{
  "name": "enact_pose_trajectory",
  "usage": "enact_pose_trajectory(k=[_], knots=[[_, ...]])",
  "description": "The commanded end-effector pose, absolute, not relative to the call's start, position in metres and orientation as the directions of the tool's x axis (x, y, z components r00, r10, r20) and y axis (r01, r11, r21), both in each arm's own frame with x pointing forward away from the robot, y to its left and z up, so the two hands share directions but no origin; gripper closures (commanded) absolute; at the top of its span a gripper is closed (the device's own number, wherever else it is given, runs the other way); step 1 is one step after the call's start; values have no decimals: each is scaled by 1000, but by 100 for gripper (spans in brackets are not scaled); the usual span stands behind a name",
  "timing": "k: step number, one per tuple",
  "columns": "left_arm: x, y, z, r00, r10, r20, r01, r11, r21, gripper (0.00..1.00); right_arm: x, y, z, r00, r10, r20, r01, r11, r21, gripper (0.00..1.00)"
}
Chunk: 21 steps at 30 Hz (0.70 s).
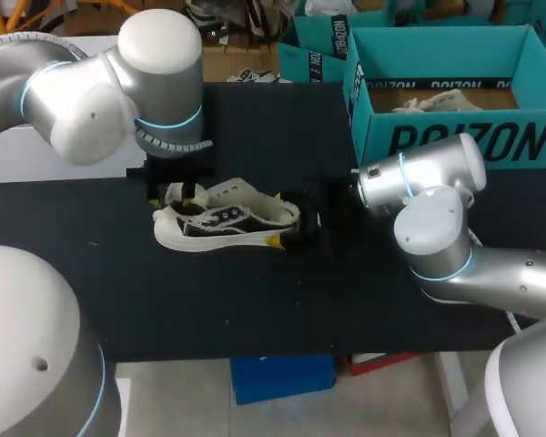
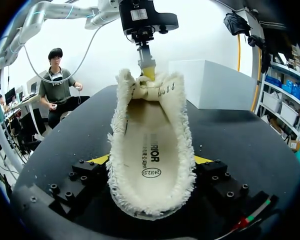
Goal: Take the shoe out of the shoebox, open the shoe tongue, remove and reinsert the insole, then place the shoe into the shoebox
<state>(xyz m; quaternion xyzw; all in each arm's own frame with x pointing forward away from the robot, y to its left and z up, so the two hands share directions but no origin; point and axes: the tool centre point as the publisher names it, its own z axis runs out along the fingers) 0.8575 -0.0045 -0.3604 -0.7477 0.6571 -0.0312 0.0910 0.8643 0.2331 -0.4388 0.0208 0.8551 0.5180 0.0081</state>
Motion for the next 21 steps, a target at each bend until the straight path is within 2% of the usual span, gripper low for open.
enact_pose_trajectory(k=[1,21], knots=[[859,1,-351,109,-994,-1,-980,-108,-165,0,865,234,-442,-999,46,7,28,462,887,100],[872,-26,-318,0,-999,51,-979,-11,-204,0,865,234,-442,-999,46,7,28,462,887,100]])
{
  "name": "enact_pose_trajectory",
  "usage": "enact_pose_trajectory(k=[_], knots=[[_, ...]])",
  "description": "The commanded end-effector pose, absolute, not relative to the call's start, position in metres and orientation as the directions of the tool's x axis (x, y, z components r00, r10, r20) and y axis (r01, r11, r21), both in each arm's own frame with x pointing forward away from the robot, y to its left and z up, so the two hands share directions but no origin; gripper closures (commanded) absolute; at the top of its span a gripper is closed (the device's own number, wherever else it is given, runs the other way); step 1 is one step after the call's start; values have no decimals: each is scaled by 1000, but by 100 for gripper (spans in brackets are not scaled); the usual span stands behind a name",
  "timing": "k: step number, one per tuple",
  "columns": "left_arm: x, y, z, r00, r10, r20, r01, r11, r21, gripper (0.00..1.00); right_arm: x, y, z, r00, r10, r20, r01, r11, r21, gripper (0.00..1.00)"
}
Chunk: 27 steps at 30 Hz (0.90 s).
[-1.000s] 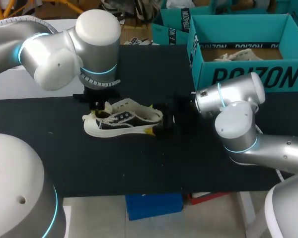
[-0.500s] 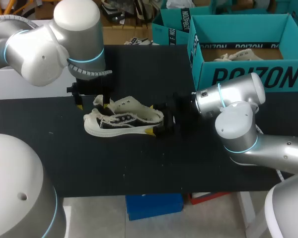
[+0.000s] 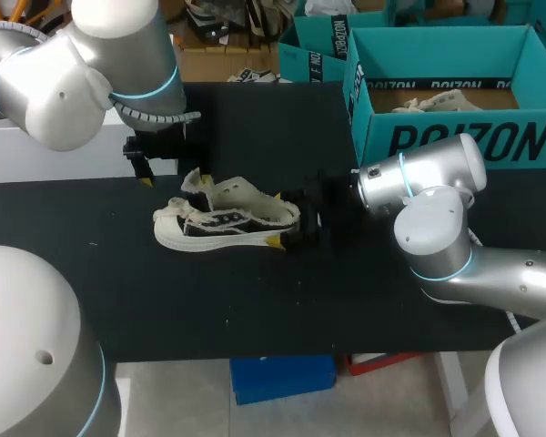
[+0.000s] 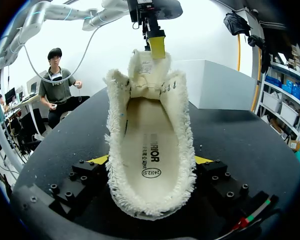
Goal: Take the shoe out of the shoebox, open the shoe tongue, remove and reinsert the insole, then place the shoe into the shoebox
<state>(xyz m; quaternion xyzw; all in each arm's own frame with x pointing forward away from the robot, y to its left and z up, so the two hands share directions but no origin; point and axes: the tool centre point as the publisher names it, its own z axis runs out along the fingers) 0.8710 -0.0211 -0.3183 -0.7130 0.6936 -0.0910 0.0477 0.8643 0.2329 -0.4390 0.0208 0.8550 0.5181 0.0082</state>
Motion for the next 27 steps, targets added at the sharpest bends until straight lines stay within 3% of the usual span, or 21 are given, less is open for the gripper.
enact_pose_trajectory(k=[1,8,9,10,12,13,15,21,25,27], knots=[[872,-28,-317,-11,-999,50,-979,1,-203,0,865,234,-442,-999,46,7,28,462,887,100],[871,-43,-294,-165,-980,111,-974,145,-173,0,865,234,-442,-999,46,7,28,462,887,100],[870,-45,-290,-198,-972,126,-970,176,-169,4,865,234,-442,-999,46,7,28,462,887,100],[868,-47,-285,-236,-962,140,-963,213,-165,16,865,234,-442,-999,46,7,28,462,887,100],[866,-51,-276,-318,-934,166,-944,294,-152,48,865,234,-442,-999,46,7,28,462,887,100],[865,-52,-274,-345,-923,172,-935,322,-146,56,865,234,-442,-999,46,7,28,462,887,100],[864,-57,-267,-475,-861,183,-880,457,-130,100,865,234,-442,-999,46,7,28,462,887,100],[857,-66,-263,-765,-598,240,-624,780,-47,100,865,234,-442,-999,46,7,28,462,887,100],[854,-68,-252,-859,-342,382,-393,918,-62,100,865,234,-442,-999,46,7,28,462,887,100],[854,-68,-252,-859,-342,382,-393,918,-62,100,865,234,-442,-999,46,7,28,462,887,100]])
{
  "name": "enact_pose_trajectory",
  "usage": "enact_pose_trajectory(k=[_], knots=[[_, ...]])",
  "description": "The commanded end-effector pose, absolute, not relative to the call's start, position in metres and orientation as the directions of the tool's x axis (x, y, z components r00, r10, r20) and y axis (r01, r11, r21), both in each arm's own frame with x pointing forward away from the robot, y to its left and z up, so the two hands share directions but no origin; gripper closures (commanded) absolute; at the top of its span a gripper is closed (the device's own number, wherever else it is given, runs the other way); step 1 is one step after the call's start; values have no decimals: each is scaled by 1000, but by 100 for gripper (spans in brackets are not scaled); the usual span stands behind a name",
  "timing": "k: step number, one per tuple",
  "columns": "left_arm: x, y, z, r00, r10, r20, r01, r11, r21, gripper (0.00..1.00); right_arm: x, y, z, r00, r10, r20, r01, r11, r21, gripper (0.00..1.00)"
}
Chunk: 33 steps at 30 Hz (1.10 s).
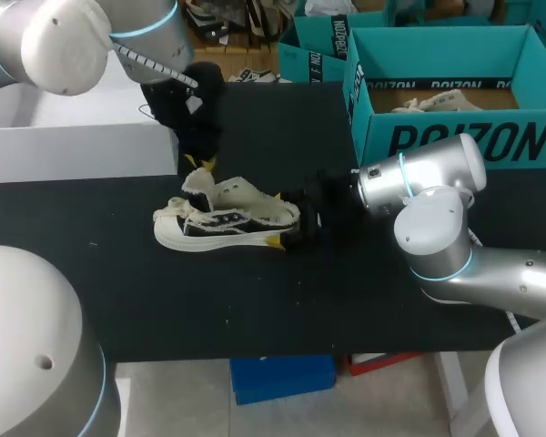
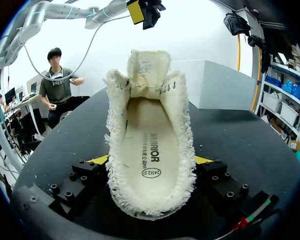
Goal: Take the shoe out of the shoebox, open the shoe tongue, remove and reinsert the insole, then place the shoe into the shoebox
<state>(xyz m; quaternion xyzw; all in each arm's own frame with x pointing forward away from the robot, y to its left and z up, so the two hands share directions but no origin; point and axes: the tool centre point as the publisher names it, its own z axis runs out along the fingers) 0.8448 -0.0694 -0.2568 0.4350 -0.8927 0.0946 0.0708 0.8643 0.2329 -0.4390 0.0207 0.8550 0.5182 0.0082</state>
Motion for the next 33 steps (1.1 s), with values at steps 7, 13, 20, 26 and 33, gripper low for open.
enact_pose_trajectory(k=[7,13,20,26,33], knots=[[854,-68,-252,-859,-342,382,-393,918,-62,100,865,234,-442,-999,46,7,28,462,887,100],[854,-68,-252,-859,-342,382,-393,918,-62,100,865,234,-442,-999,46,7,28,462,887,100],[850,-68,-257,-889,-296,350,-344,935,-83,100,865,234,-442,-999,46,7,28,462,887,100],[848,-70,-264,-921,-251,298,-300,945,-130,100,865,234,-442,-999,46,7,28,462,887,100],[846,-85,-275,-952,-156,265,-210,960,-188,100,865,234,-442,-999,46,7,28,462,887,100]])
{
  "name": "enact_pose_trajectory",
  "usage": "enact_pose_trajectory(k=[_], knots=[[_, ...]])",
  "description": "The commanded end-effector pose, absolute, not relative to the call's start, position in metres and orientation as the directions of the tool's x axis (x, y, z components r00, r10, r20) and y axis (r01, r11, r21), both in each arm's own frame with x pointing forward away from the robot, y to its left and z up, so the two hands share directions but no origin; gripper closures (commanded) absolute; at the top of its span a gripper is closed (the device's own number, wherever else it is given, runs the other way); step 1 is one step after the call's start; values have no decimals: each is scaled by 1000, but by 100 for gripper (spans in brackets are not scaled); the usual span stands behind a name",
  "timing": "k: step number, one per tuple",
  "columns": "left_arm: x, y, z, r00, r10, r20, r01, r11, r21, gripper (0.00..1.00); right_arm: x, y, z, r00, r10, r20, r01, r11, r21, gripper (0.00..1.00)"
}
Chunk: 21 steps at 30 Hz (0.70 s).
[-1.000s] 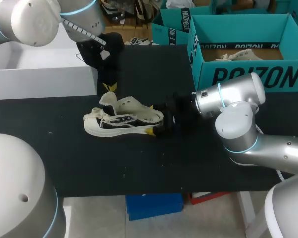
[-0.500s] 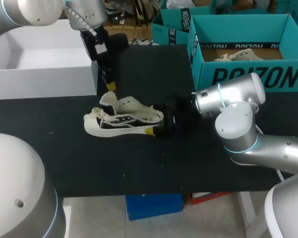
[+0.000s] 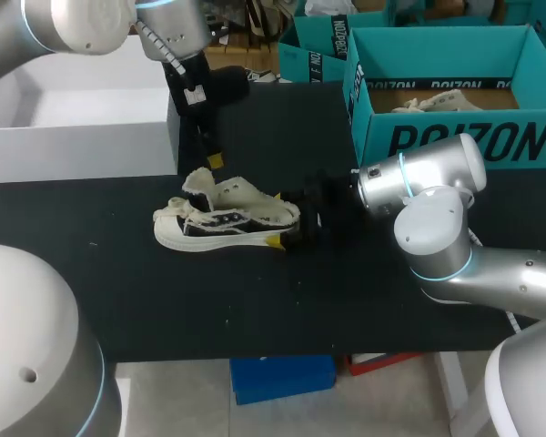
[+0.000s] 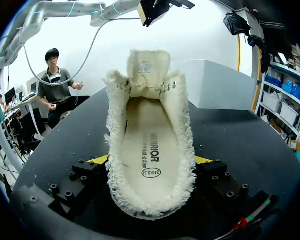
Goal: Take the shoe out of the shoebox, open the shoe tongue, remove and reinsert the insole, then place the shoe into the shoebox
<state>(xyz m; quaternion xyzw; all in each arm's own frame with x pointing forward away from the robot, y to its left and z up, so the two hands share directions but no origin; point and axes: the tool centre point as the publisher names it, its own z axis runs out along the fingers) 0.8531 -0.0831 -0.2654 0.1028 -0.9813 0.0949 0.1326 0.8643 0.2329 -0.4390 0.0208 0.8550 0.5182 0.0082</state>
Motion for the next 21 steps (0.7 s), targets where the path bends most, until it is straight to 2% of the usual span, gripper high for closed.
enact_pose_trajectory(k=[1,5,21], knots=[[845,-86,-278,-954,-138,266,-193,962,-193,100,865,234,-442,-999,46,7,28,462,887,100],[843,-92,-291,-956,-84,282,-150,963,-224,100,865,234,-442,-999,46,7,28,462,887,100],[834,-100,-327,-943,-28,332,-100,975,-200,100,865,234,-442,-999,46,7,28,462,887,100]])
